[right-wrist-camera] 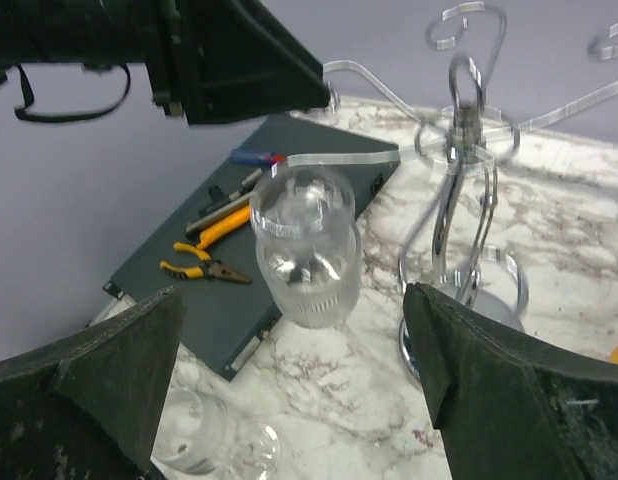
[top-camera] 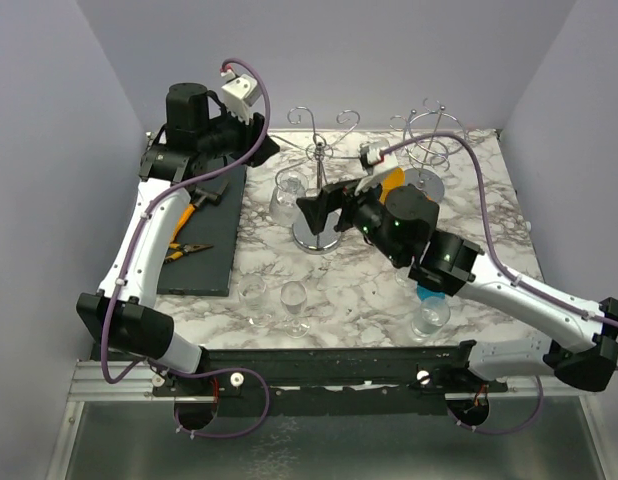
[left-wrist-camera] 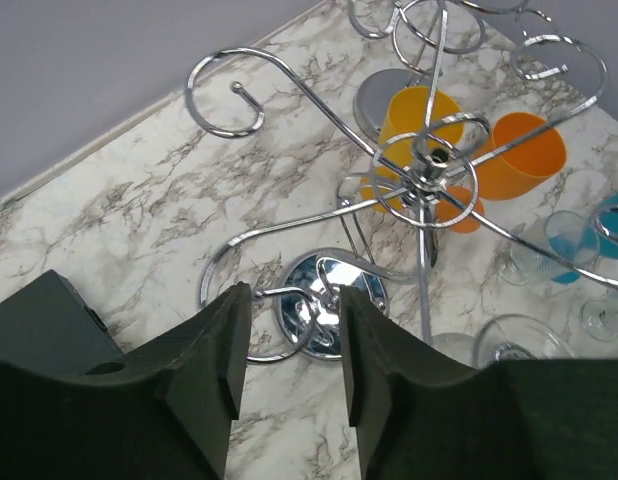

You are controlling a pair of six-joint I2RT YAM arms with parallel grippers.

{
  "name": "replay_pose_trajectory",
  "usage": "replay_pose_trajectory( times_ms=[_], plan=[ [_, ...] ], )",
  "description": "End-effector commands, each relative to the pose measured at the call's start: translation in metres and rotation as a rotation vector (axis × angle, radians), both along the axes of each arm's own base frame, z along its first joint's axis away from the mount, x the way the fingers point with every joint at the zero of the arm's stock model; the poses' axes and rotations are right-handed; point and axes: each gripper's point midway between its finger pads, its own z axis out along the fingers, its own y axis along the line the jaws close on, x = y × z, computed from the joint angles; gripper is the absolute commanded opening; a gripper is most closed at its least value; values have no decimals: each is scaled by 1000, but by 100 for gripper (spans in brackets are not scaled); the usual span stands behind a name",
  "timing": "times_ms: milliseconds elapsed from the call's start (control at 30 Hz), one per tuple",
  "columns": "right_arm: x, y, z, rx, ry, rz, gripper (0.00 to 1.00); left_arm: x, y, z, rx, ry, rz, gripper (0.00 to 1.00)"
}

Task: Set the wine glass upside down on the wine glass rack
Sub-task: Turn the wine glass upside down at the wine rack, then adjust the wine rack at the center of the board.

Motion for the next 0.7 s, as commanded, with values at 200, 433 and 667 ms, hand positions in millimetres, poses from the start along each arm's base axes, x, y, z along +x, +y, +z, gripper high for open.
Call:
replay_pose_trajectory(
  times_ms=[200, 433, 667],
  plan=[
    [32, 4, 36, -240, 27, -118, 95, -28, 16, 24, 8, 44, 78, 60],
    [91, -17, 51, -209, 53, -211, 89, -45, 23, 2, 30, 107, 99, 59],
    [162, -60, 45, -181, 85, -318, 83, -48, 25, -17, 38, 157, 114, 47]
  ],
)
